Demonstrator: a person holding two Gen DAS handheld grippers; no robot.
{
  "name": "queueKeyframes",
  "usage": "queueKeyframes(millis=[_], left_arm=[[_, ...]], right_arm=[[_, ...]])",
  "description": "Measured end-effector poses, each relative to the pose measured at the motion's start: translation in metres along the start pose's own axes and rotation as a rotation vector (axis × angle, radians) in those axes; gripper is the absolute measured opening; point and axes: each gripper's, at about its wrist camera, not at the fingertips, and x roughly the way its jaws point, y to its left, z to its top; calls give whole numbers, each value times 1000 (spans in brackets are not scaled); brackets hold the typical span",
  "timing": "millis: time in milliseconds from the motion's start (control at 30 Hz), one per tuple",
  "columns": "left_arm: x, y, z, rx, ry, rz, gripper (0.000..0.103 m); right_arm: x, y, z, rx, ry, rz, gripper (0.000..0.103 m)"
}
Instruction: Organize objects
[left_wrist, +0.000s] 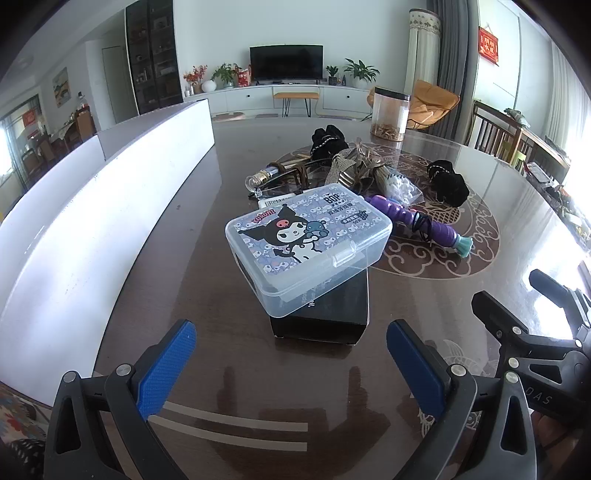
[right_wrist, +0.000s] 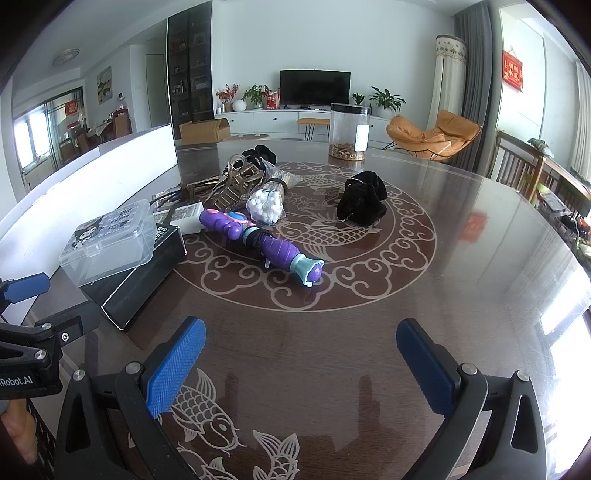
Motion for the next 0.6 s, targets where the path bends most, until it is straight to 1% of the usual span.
queueKeyframes(millis=[600], left_arm=[[8,-2,-2,7,27,9,103]], right_arm=[[0,0,0,0,2,1,103]])
